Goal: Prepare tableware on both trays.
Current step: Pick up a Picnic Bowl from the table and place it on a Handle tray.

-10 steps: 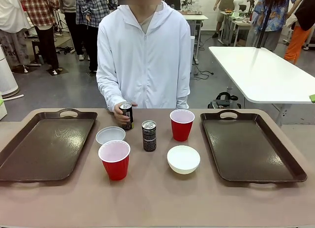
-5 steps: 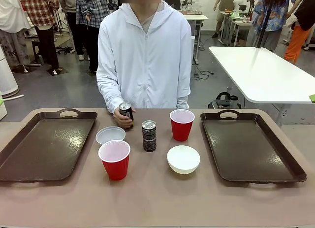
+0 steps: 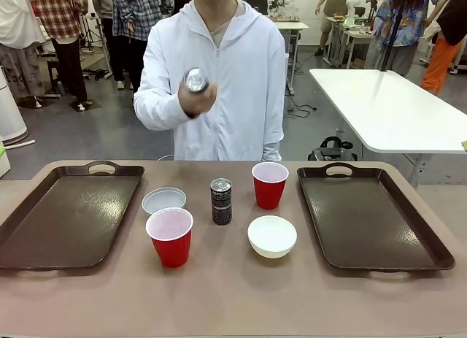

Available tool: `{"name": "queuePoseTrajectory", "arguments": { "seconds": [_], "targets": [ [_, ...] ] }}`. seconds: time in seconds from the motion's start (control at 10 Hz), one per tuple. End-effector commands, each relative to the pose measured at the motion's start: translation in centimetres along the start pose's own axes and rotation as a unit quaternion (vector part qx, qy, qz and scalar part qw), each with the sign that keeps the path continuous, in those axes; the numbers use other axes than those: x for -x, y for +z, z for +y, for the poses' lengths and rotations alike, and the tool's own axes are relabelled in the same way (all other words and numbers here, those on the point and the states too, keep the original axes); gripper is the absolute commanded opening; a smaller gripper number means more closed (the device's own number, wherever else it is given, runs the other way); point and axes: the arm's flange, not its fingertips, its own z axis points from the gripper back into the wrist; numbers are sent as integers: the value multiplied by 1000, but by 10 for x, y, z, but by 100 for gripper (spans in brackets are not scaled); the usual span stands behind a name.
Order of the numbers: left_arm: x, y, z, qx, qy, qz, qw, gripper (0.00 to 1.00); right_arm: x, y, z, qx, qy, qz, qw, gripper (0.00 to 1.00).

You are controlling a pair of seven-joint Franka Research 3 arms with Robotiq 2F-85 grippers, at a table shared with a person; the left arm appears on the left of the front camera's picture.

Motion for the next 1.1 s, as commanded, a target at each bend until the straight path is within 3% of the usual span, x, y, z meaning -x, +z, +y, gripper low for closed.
{"name": "queuePoseTrajectory", "arguments": {
  "seconds": [0.0, 0.2, 0.6, 0.8, 1.0],
  "targets": [
    [-1, 0, -1, 6, 2, -5, 1000, 100, -13, -11, 41, 90, -45, 65, 993, 100],
    [-1, 0, -1, 6, 2, -5, 1000, 100, -31, -43, 70, 135, -68, 102, 983, 100],
    [-1, 0, -1, 6, 2, -5, 1000, 100, -59, -149, 125, 205, -83, 108, 969, 100],
    [-1, 0, -1, 6, 2, -5, 1000, 100, -56, -166, 135, 215, -58, 104, 969, 100],
    [-1, 0, -1, 6, 2, -5, 1000, 100, -52, -162, 129, 190, -74, 111, 973, 100]
  ]
}}
